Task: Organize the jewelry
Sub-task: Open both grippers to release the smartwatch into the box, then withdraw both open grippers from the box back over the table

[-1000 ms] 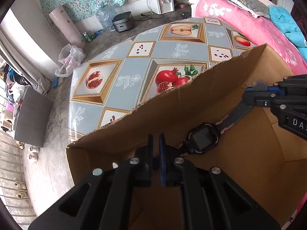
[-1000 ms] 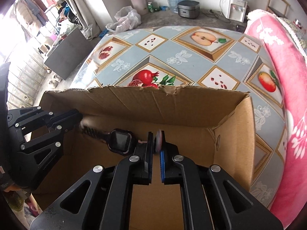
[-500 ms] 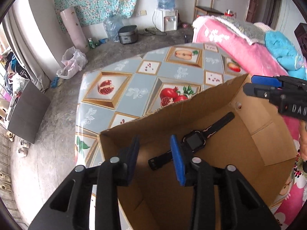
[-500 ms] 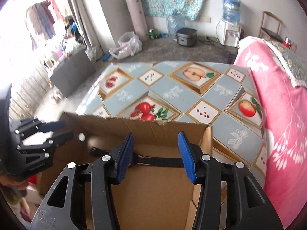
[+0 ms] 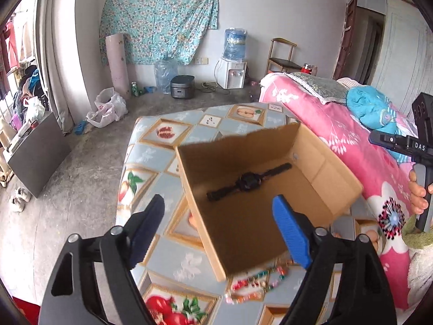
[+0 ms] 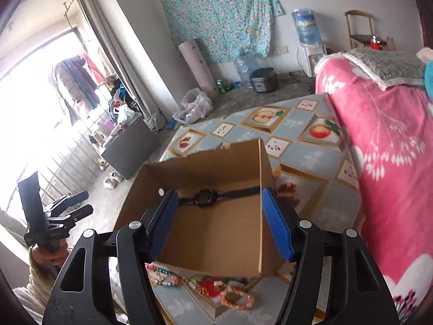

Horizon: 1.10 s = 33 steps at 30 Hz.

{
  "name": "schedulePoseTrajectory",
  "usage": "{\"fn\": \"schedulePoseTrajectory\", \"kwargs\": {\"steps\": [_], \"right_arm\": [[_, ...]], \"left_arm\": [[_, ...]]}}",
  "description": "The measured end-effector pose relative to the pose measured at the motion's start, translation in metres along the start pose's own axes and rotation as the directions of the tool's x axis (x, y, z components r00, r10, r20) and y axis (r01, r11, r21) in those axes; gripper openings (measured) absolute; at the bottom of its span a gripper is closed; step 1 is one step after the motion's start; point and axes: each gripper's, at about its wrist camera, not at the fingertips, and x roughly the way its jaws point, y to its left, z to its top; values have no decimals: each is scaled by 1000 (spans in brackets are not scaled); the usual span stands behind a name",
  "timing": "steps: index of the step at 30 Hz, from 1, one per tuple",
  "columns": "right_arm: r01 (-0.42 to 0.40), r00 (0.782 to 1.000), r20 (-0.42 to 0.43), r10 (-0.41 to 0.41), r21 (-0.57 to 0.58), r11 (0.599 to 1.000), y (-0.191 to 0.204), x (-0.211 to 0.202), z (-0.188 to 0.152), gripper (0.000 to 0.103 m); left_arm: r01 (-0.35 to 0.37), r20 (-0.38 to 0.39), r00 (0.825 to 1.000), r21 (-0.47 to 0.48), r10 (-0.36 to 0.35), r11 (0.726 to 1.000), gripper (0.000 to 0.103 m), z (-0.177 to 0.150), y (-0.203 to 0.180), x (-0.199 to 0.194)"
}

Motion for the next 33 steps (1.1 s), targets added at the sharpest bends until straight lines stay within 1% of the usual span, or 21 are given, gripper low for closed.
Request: {"fn": "schedulePoseTrajectory", "kwargs": {"steps": [1,3,4,6,8,10,12,13,16,20,22,24,27,33], "right_arm": [[24,1000,2,-24,-1,1000,-2,-4,-11,66],[104,995,-4,-104,0,995,-6,-9,-43,68],[138,990,-19,-137,0,991,-8,-8,-60,69],[178,982,-57,-178,4,984,-9,-1,-88,72],[205,972,-114,-204,-4,979,-7,11,-117,74],[206,964,-167,-206,-14,978,-4,22,-137,77],[220,948,-227,-221,-31,975,1,35,-158,77],[236,940,-240,-241,-49,971,5,37,-166,77],[252,930,-255,-265,-84,964,12,43,-180,81],[271,920,-264,-290,-108,957,14,50,-190,82],[286,913,-267,-308,-119,951,12,51,-190,82],[284,911,-273,-308,-125,951,11,55,-193,82],[294,906,-270,-326,-151,944,13,58,-199,84],[316,895,-259,-363,-206,926,22,62,-206,87]], "left_arm": [[0,-6,1000,1,0,1000,84,-14,-4,-3],[-1,-16,1000,-2,1,1000,86,-37,-10,-6],[0,-25,1000,-10,-1,1000,88,-53,-14,-6],[-12,-52,999,-14,11,1000,90,-77,-24,-2],[-25,-86,996,-4,24,1000,90,-96,-33,6],[-41,-130,991,10,42,999,90,-117,-42,18],[-47,-177,983,13,48,999,90,-132,-48,29],[-42,-209,977,14,44,999,90,-142,-51,36],[-40,-266,963,4,40,999,90,-163,-54,47],[-59,-315,947,5,57,998,90,-178,-53,60],[-66,-321,945,4,64,998,90,-183,-54,62],[-77,-322,944,10,76,997,90,-187,-56,64],[-84,-314,946,3,81,996,90,-189,-55,67],[-101,-313,945,-7,93,995,97,-191,-53,70]]}}
